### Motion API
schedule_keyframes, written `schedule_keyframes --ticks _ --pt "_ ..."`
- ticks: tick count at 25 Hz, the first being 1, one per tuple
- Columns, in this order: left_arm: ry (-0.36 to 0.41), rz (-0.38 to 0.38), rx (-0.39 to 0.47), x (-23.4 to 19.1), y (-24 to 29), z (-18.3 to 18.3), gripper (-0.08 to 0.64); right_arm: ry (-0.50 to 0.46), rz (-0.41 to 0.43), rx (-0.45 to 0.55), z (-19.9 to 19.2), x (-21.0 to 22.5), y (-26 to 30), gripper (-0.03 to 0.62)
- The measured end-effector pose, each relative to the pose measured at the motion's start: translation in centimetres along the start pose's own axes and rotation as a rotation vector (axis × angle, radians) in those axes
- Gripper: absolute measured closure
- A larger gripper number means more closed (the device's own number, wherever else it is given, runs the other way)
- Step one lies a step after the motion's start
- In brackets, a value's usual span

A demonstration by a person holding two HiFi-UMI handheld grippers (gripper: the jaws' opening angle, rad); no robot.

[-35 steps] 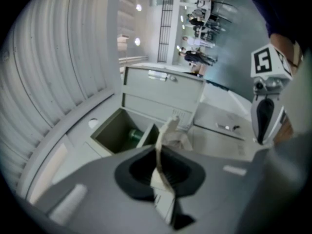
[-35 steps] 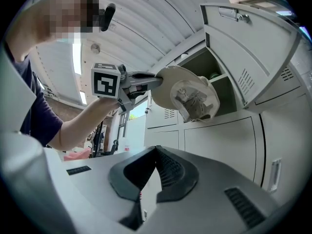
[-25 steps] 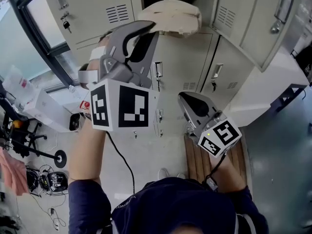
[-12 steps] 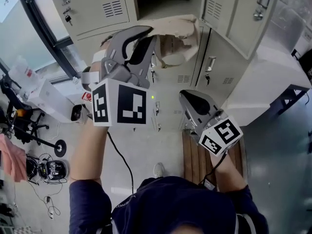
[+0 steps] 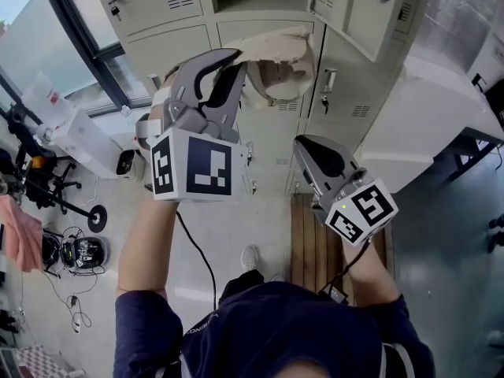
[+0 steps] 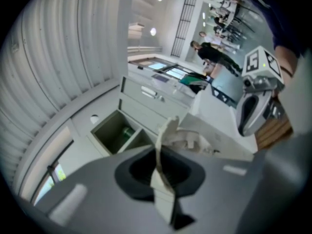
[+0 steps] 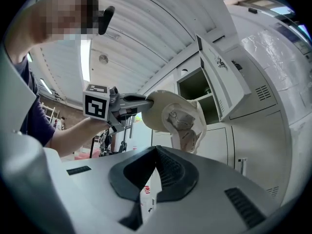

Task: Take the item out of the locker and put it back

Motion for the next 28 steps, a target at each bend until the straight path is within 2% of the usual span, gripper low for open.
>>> schedule_keyframes --ticks 7,14,28 --pt "-0.022 -0.013 -0.024 2.7 -2.8 0.6 0.541 0.002 0.008 0.001 0.7 -2.1 -2.8 0.588" --pt "-0.072 -0.024 -0.015 3.8 -4.5 -0.1 0.541 -0.003 -0.006 -0.006 1.1 -3.4 -3.2 0.588" --pt "-0.184 -0.071 -0.015 3.3 -8.3 -5.7 0.541 0.009 -0.072 -0.033 1.1 -7.8 -0.3 0.588"
Point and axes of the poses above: the fingertips, and each gripper's own axes: y forward along the fingers, x to its right, z out of its top, the point moved 8 cm from there along -y, backward along the fingers, and after that the axes turned 9 degrees about -y, right-handed, at the moved point
